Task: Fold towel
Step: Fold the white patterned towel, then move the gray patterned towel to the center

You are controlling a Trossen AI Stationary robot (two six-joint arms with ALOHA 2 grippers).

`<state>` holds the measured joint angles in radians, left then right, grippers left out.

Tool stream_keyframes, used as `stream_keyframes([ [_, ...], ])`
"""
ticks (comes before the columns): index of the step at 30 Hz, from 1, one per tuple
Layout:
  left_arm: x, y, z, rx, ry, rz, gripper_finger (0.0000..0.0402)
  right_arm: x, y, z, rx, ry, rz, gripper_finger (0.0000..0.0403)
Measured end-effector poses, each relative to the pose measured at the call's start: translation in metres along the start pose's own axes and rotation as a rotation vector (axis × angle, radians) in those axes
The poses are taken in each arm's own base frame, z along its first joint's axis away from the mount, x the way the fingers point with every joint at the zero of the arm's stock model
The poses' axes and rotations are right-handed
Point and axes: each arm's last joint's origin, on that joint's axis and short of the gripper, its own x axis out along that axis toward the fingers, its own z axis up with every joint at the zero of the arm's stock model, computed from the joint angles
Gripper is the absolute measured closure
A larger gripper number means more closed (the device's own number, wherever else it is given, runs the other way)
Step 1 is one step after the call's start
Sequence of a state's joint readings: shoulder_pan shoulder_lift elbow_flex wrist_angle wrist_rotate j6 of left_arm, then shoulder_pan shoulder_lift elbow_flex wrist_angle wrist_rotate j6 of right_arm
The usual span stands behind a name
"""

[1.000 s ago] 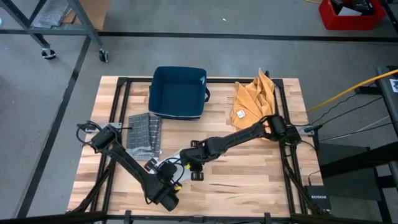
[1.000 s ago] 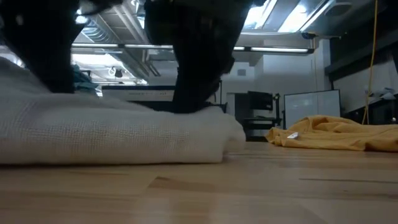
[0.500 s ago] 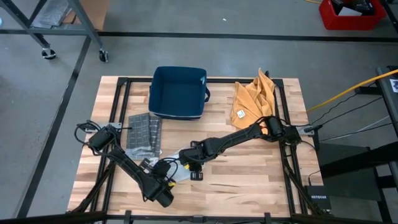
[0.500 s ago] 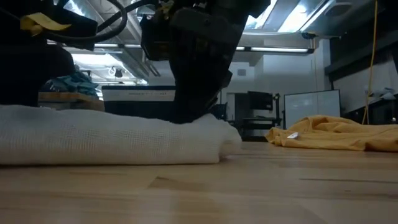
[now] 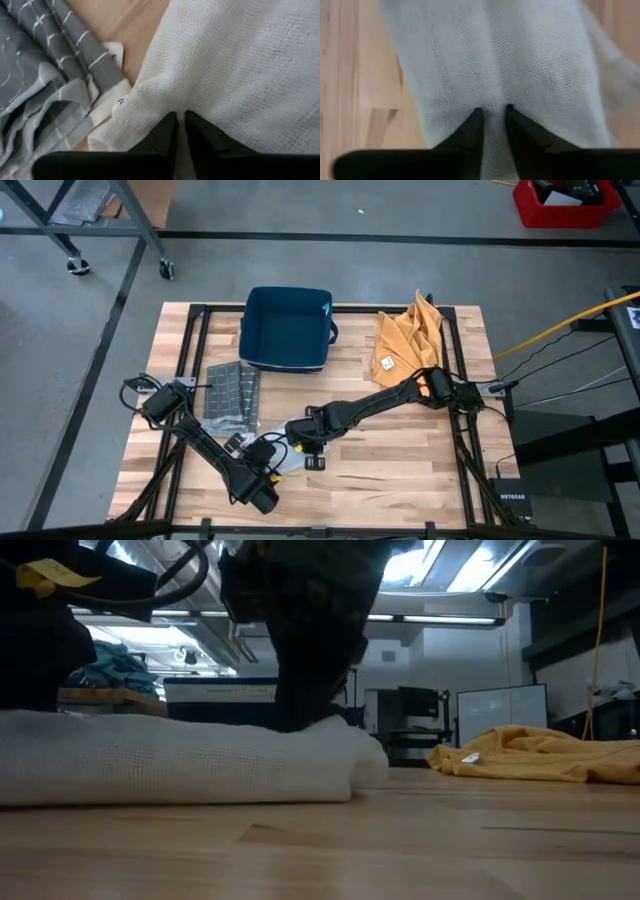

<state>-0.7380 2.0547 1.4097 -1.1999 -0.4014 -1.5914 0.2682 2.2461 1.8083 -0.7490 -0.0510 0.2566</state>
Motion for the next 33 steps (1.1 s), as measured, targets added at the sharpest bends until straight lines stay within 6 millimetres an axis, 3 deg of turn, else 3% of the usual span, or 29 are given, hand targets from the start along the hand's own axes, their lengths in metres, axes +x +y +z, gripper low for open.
stream_keyframes([
  [4,-0.012,0.001,0.007,-0.097,0.053,0.007,0.0338,-0.013,0.002,0.009,-0.031,-0.014,-0.04,0.0393],
  [10,-0.042,0.011,0.019,-0.083,0.057,-0.022,0.0344,-0.037,0.005,0.021,-0.048,-0.032,-0.064,0.0375],
  [16,-0.055,0.02,0.026,0.008,0.044,-0.061,0.0341,-0.052,0.008,0.028,-0.057,-0.048,-0.062,0.038],
  [27,-0.068,0.026,0.015,0.266,0.487,-0.154,0.0293,-0.068,0.001,0.001,-0.042,0.281,-0.136,0.0381],
  [30,-0.072,0.021,0.013,0.294,0.53,-0.231,0.0295,-0.07,0.001,-0.003,-0.016,0.331,-0.143,0.0381],
  [33,-0.089,0.018,0.016,0.302,0.494,-0.287,0.0302,-0.075,0.002,-0.004,0.002,0.332,-0.145,0.0381],
])
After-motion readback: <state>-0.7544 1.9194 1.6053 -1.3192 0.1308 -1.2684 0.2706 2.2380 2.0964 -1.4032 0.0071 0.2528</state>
